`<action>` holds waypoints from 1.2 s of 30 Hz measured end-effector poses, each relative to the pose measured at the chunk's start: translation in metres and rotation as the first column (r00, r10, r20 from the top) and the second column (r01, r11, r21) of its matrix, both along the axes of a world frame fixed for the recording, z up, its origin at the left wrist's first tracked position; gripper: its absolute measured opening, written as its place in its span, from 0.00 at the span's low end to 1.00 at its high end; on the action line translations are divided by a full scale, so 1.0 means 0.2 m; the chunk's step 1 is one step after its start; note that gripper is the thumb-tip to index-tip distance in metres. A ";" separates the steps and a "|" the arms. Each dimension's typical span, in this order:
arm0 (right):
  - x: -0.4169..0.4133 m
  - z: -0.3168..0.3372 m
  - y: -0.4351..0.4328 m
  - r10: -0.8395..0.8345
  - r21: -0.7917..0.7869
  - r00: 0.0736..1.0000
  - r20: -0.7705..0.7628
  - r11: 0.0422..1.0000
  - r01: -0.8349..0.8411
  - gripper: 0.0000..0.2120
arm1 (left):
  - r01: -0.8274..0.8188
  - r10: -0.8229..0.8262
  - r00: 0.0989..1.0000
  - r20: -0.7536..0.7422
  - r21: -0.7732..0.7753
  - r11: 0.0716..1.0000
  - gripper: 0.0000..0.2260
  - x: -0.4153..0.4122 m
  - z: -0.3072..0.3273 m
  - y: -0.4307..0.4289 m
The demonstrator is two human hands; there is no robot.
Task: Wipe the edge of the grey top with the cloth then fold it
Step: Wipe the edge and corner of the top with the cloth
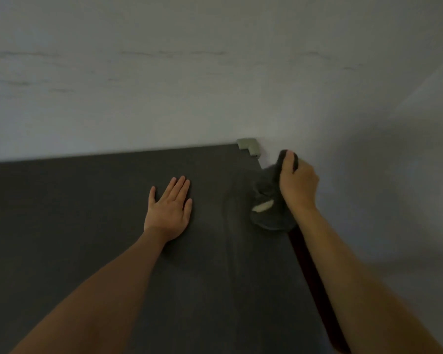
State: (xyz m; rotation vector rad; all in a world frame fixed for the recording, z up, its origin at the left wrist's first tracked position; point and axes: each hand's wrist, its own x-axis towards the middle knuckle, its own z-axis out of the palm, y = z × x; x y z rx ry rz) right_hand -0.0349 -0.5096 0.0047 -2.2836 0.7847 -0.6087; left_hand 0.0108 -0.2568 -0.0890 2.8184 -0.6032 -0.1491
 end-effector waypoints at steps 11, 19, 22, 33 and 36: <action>-0.02 -0.47 0.31 0.334 -0.240 0.709 -0.621 0.781 -0.577 0.33 | -0.010 0.010 1.000 0.012 0.008 1.000 0.24 0.03 -0.03 -0.02; 0.34 -0.42 0.19 0.252 -0.260 0.773 -0.583 0.843 -0.471 0.27 | -0.011 0.012 0.999 0.042 -0.014 1.000 0.23 0.02 -0.04 -0.02; 0.20 -0.47 0.25 0.353 -0.352 0.774 -0.525 0.738 -0.575 0.26 | -0.008 0.008 1.000 0.029 -0.005 1.000 0.23 0.02 -0.03 -0.03; 0.54 -0.44 0.34 0.472 -0.358 0.681 -0.560 0.603 -0.713 0.26 | -0.007 0.006 1.000 0.031 0.011 1.000 0.24 0.03 -0.02 -0.03; 0.49 -0.42 0.26 0.452 -0.344 0.694 -0.560 0.636 -0.691 0.26 | -0.018 0.018 0.999 0.034 -0.005 1.000 0.24 0.04 -0.02 -0.03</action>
